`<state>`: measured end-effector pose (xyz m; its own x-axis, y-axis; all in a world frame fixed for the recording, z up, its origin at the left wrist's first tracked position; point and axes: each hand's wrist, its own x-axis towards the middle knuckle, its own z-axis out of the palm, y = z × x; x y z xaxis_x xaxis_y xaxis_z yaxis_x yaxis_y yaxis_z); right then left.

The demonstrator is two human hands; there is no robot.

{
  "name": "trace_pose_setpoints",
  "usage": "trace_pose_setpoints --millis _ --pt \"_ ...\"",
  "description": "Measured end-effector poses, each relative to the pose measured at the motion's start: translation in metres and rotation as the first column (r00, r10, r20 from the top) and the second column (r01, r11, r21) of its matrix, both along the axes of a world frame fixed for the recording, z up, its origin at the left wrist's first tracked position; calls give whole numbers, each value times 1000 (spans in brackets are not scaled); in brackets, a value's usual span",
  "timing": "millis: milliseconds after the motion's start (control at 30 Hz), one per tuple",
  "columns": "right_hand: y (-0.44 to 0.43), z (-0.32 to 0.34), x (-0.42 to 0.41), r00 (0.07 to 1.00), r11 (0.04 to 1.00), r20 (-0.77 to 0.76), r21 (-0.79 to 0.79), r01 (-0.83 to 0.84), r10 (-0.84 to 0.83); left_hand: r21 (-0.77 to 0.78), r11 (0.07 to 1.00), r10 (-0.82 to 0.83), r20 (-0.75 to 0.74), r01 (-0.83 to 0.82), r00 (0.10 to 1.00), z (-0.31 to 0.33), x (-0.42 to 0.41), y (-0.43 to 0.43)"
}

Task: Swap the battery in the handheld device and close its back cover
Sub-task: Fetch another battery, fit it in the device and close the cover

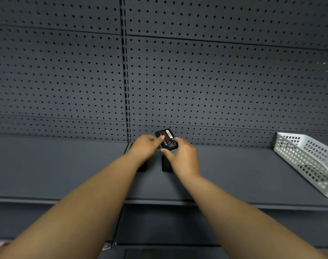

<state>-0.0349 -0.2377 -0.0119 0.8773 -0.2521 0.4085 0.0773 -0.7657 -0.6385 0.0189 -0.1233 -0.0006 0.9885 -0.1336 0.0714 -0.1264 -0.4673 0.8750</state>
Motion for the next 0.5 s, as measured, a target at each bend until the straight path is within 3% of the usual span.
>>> trace_pose_setpoints --millis 167,500 --pt "1 -4 7 998 997 26 54 -54 53 -325 945 -62 -124 19 990 0 2 1" --pt "13 -1 25 945 898 -58 335 -285 321 -223 966 -167 -152 131 974 5 16 46"
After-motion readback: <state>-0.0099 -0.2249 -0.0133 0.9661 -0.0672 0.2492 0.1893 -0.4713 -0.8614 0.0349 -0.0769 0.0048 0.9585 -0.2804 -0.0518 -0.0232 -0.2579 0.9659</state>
